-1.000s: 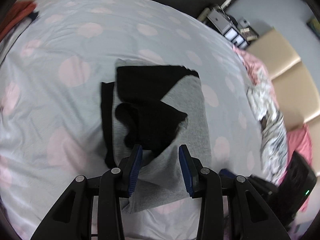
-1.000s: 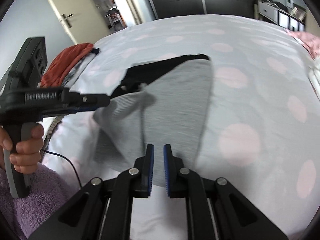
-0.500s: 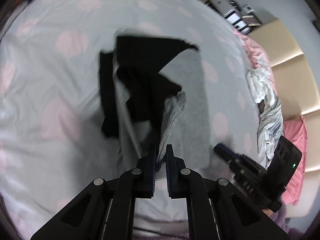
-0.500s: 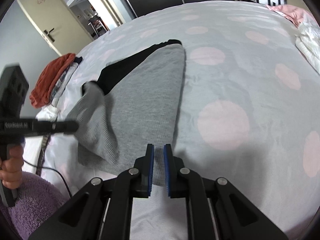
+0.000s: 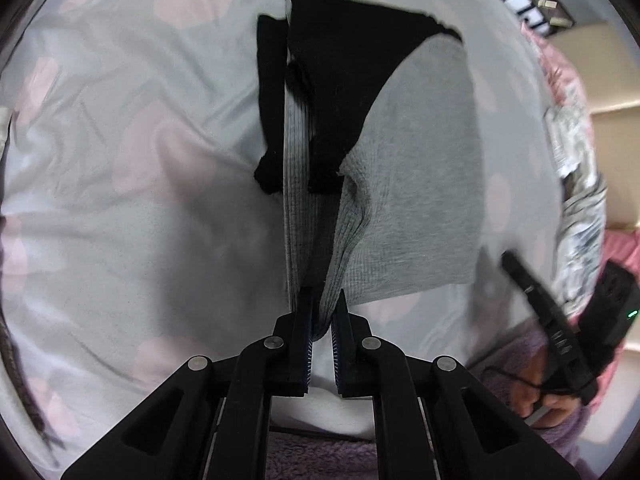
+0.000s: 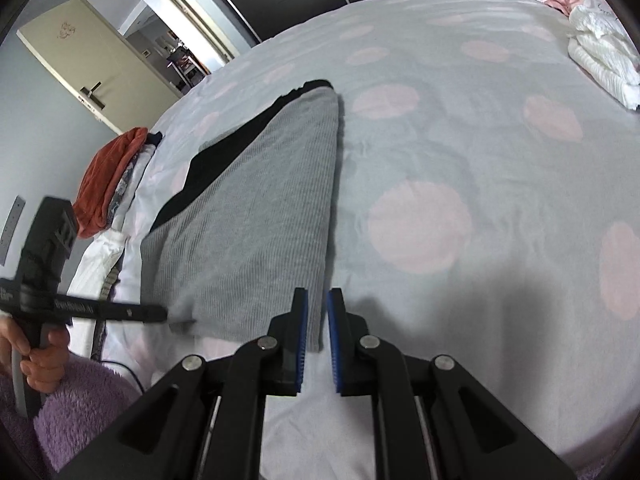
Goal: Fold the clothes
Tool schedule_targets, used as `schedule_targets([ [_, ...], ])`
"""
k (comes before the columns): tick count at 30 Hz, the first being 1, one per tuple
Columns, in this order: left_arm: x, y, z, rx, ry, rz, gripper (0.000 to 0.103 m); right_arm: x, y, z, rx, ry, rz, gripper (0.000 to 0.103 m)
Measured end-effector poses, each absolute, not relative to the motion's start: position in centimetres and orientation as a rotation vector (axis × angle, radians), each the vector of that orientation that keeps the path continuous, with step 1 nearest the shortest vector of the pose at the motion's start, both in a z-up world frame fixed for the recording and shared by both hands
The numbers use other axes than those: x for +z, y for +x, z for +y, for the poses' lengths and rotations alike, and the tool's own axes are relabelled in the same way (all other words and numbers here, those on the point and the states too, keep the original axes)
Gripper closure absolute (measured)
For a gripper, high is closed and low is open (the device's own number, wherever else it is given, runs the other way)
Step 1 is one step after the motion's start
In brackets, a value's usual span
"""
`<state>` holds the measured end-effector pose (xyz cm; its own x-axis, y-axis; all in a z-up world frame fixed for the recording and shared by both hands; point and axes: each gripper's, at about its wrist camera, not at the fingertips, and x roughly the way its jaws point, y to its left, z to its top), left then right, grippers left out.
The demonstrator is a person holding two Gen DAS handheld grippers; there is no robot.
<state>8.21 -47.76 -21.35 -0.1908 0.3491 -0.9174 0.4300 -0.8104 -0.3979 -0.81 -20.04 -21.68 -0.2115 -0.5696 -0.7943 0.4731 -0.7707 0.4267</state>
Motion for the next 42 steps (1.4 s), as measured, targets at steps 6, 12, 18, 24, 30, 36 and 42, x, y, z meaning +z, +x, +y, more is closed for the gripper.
schedule_targets([
  [6, -20.7, 9.5, -48.1, -2.218, 1.881, 1.059, 0.094, -23.4, 0.9, -22.7, -1.965, 1.465, 0.131, 0.079],
  [12, -20.2, 9.8, -48.0, -2.247, 1.859, 1.07, 0.094, -23.7, 1.3, -23.4, -1.977, 1.463, 0.195, 0.079],
  [18, -19.9, 9.9, -48.7, -2.276, 1.83, 1.14, 0.094, -23.2, 1.0, -22.9, -2.005, 1.42, 0.139, 0.095],
  [24, -19.0, 10.2, -48.0, -2.355, 1.871, 1.242, 0.094, -22.5, 0.0, -19.3, -2.049, 1.412, -0.115, 0.097],
  [30, -22.3, 7.7, -46.3, -2.121, 2.068, 0.942, 0.094, -23.8, -0.1, -19.5, -2.022, 1.51, -0.082, 0.097],
  [36, -23.2, 6.6, -45.9, -2.025, 2.087, 0.827, 0.09, -24.6, -0.6, -19.3, -1.999, 1.583, -0.049, 0.097],
  [42, -20.9, 7.2, -47.1, -2.139, 1.91, 0.96, 0.07, -24.1, 0.3, -18.2, -2.025, 1.592, -0.045, 0.095],
])
